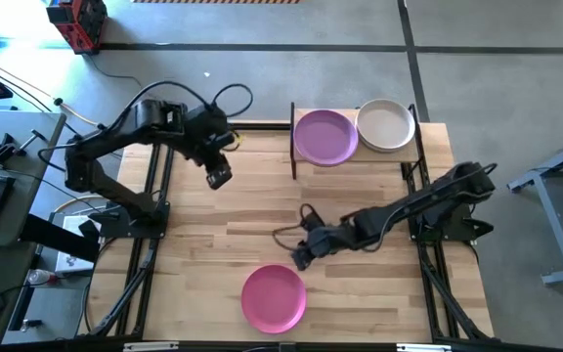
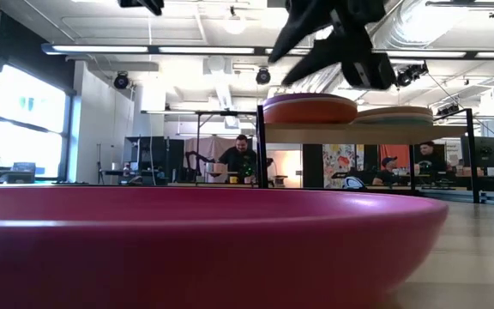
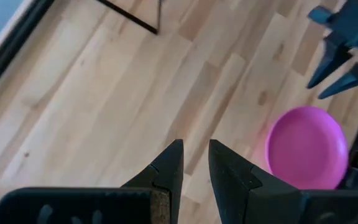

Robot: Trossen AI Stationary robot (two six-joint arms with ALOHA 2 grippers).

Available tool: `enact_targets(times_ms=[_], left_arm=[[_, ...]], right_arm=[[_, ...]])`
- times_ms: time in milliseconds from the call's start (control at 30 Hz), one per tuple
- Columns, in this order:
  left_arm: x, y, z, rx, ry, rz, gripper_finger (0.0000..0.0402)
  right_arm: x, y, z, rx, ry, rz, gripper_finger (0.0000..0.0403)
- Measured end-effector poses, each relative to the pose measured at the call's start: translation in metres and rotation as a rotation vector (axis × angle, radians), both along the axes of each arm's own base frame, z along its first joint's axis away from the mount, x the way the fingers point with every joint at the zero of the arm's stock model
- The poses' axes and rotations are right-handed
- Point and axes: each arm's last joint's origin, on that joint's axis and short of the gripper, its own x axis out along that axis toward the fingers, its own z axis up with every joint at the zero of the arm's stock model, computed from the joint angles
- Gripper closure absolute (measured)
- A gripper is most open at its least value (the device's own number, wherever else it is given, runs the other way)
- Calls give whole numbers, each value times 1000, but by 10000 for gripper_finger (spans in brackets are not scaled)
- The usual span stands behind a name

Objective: Place and stack plates onto a shelf
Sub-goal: Stack the pink plate on top of the violet plate on the shelf

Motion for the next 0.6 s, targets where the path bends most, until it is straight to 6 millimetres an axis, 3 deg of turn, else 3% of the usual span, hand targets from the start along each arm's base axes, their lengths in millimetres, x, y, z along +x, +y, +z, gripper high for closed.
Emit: enact_targets(times_ms=[333, 600], left_arm=[[-3, -39, -2, 39, 68, 0, 337], [-4, -56, -3, 61, 79, -6, 337]], right_arm=[[7, 36, -44, 18, 81, 70, 313], [8, 50, -72, 59, 170, 115, 313]])
